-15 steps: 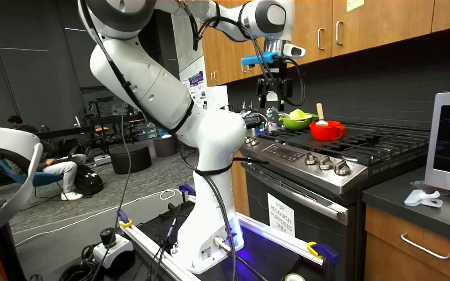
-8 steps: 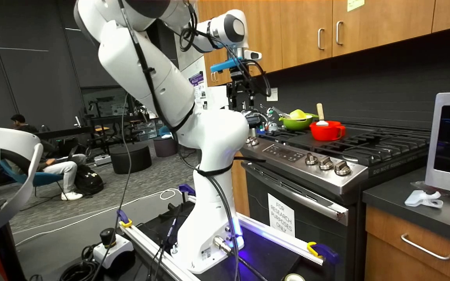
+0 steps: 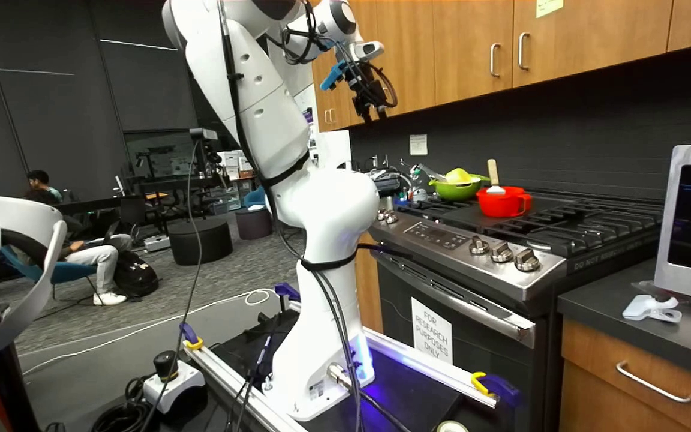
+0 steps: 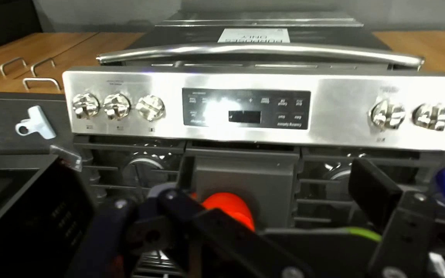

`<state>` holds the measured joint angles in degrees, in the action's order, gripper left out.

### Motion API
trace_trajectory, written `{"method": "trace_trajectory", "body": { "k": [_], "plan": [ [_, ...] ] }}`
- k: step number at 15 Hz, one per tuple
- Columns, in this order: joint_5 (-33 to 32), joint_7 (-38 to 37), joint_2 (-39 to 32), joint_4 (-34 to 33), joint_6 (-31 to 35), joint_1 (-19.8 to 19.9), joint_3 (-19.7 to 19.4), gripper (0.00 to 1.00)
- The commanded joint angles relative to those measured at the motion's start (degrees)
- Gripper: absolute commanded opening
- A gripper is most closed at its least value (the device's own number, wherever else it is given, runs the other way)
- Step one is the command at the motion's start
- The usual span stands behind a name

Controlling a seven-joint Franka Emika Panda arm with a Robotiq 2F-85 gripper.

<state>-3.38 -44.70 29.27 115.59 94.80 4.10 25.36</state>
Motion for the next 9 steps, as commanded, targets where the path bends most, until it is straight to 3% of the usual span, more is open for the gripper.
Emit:
{"method": "trace_trajectory", "body": {
  "k": [1,5,6,9],
  "plan": [
    [-5.6,-9.8,-7.2,-10.6,-7.6,1.1,-1.0,1.0],
    [-3.5,-17.5,-8.3,-12.3,-13.8,-0.4,-6.0,1.0],
    [-5.6,-14.7,-7.8,-10.6,-10.9,-2.1,-6.0,1.0],
    [-5.1,-16.5,-8.0,-10.9,-12.4,-2.1,-7.5,1.0]
  ]
}}
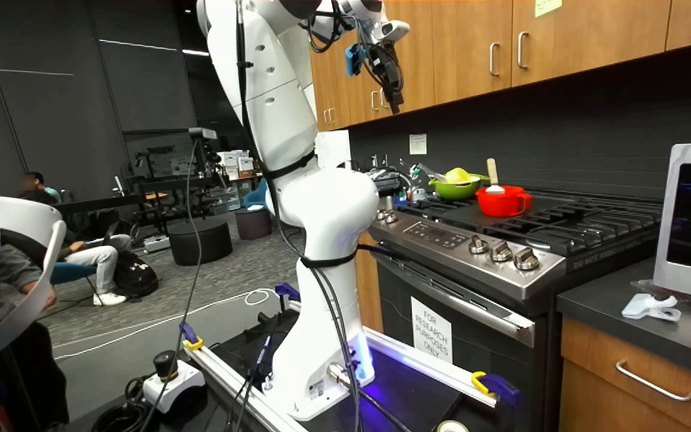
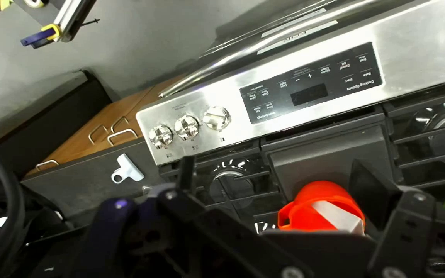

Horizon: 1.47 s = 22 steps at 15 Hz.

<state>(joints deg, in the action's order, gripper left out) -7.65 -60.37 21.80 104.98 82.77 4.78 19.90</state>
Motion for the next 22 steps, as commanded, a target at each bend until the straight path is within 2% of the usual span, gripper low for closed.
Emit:
{"method": "trace_trajectory", "body": {
  "k": [1,5,7,10,13,19,22],
  "plan": [
    [-0.9,-1.1,-0.5,-0.3,-0.4,-2.9,-2.0,1.0],
    [-1.5,-3.4,-1.9,-1.8,-0.4,-3.6,-0.9,1.0],
    [-4.3,-11.8,-5.1,-4.7,0.6,-3.2,1.1,1.0],
    [-8.1,-21.8,-9.2,-8.7,-0.1,-3.1,0.5,1.0],
    [-11.1,-27.1,-12.0,-11.5,-1.3,-2.8,-3.4,1.0],
    [-10.2,-33.8,-12.5,-13.5,-4.5,-0.7,-13.2,1.0],
    [-10.9,-38.2,-12.0,-13.5,-6.1,0.8,-16.6,1.0]
  ]
}}
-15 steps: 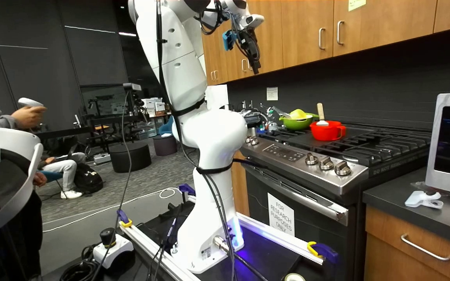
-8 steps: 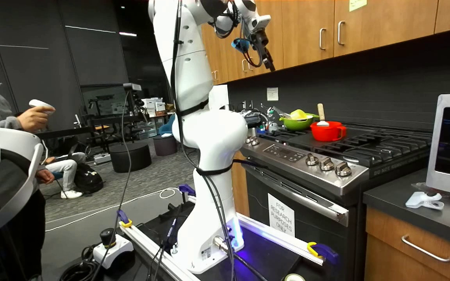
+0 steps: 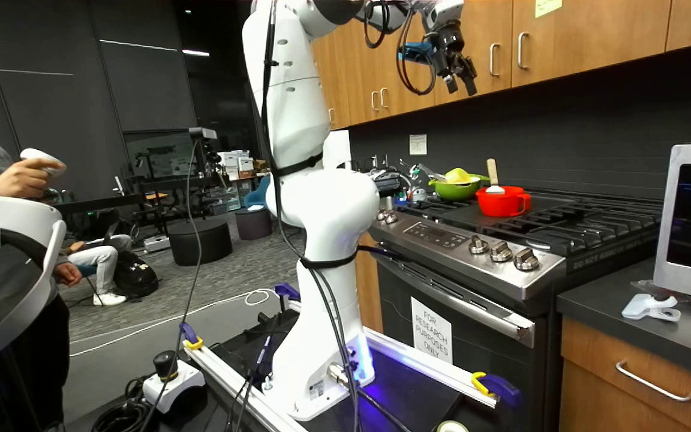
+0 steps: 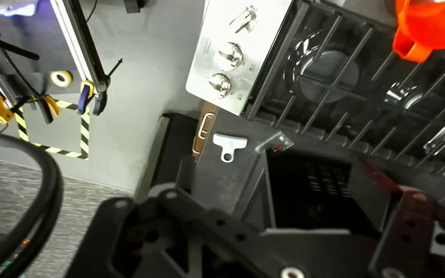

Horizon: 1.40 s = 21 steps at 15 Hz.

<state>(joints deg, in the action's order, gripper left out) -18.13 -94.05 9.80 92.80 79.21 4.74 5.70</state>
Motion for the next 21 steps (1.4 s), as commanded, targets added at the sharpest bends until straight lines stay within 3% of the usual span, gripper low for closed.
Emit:
{"method": "trace_trajectory", "body": {
  "k": [1,5,9,15,17,21],
  "plan": [
    [-1.5,-5.4,0.2,-0.7,-2.5,1.3,-3.3,1.0],
    [-4.3,-6.6,0.0,1.7,-3.7,2.3,-5.8,1.0],
    [1.5,-2.8,0.2,4.6,-3.5,3.2,-9.5,1.0],
    [-4.0,0.4,2.3,7.0,-5.9,6.8,-14.1,1.0],
    [-1.5,0.7,2.3,6.3,-6.8,8.4,-16.2,1.0],
    [9.7,5.5,2.2,5.0,-7.1,10.6,-20.4,1.0]
  ]
}}
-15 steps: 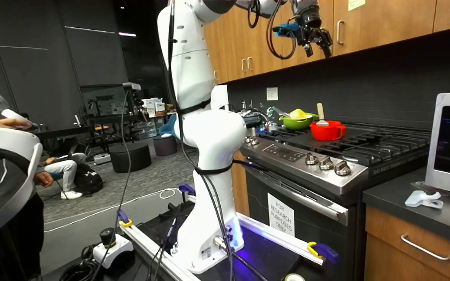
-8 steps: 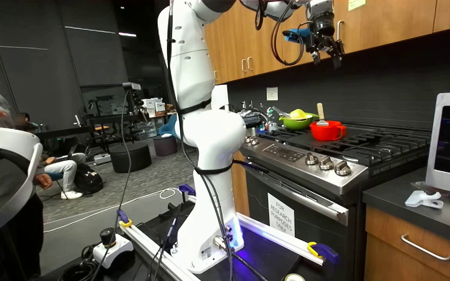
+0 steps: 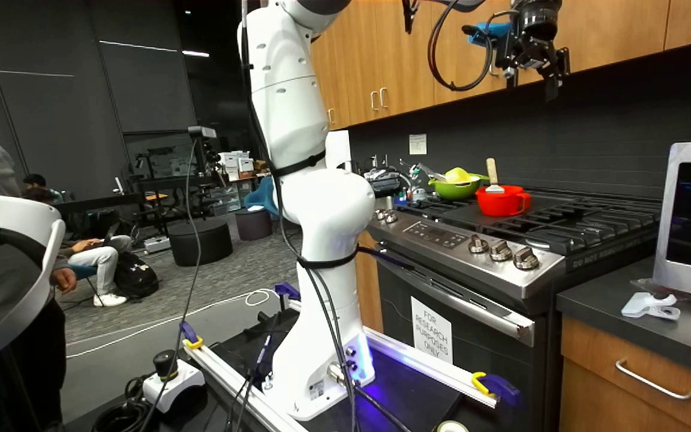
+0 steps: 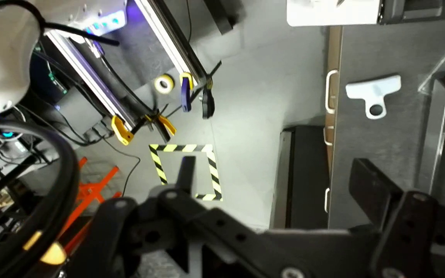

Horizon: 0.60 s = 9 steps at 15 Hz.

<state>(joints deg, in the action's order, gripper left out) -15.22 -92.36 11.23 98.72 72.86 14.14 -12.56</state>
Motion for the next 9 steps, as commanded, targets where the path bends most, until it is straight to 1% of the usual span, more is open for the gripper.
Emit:
{"method": "trace_trajectory", "body": {
  "k": [1,5,9],
  "plan": [
    [9.5,5.5,0.9,-1.3,-0.6,1.5,-2.8,1.0],
    [18.7,13.8,0.6,-4.6,-1.2,2.8,-5.6,1.0],
    [23.2,23.1,-2.6,-11.8,-6.1,3.4,-7.3,1.0]
  ]
}}
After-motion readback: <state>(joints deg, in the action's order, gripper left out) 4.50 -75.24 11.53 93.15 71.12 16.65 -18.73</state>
